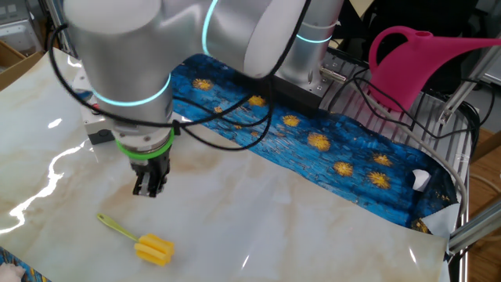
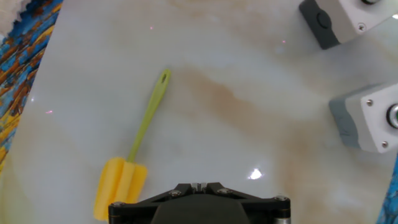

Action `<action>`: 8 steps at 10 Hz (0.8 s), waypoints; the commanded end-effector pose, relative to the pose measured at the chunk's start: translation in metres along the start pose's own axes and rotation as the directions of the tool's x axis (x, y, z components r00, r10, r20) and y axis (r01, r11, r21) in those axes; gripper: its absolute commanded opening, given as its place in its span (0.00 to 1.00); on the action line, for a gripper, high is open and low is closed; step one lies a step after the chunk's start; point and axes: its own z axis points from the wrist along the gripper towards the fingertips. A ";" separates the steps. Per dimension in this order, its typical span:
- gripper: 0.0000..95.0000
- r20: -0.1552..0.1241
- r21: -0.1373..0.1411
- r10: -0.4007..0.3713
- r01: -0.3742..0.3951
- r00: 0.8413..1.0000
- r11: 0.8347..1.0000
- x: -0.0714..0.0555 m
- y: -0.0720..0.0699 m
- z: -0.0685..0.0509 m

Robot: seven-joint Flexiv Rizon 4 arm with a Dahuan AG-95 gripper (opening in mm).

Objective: Scrub the table with a brush

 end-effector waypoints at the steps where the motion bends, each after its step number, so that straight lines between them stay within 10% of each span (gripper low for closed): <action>1: 0.00 0.001 0.000 0.002 -0.002 1.000 1.000 -0.005 0.005 0.003; 3: 0.00 0.001 0.000 0.003 -0.003 1.000 1.000 -0.012 0.013 0.007; 4: 0.20 -0.002 -0.001 0.000 0.000 1.000 1.000 -0.018 0.019 0.010; 6: 0.20 -0.004 -0.003 -0.001 0.001 1.000 1.000 -0.025 0.025 0.017; 7: 0.40 -0.002 -0.004 -0.002 0.002 1.000 1.000 -0.029 0.029 0.020; 8: 0.40 0.001 -0.004 -0.005 0.005 1.000 1.000 -0.033 0.032 0.022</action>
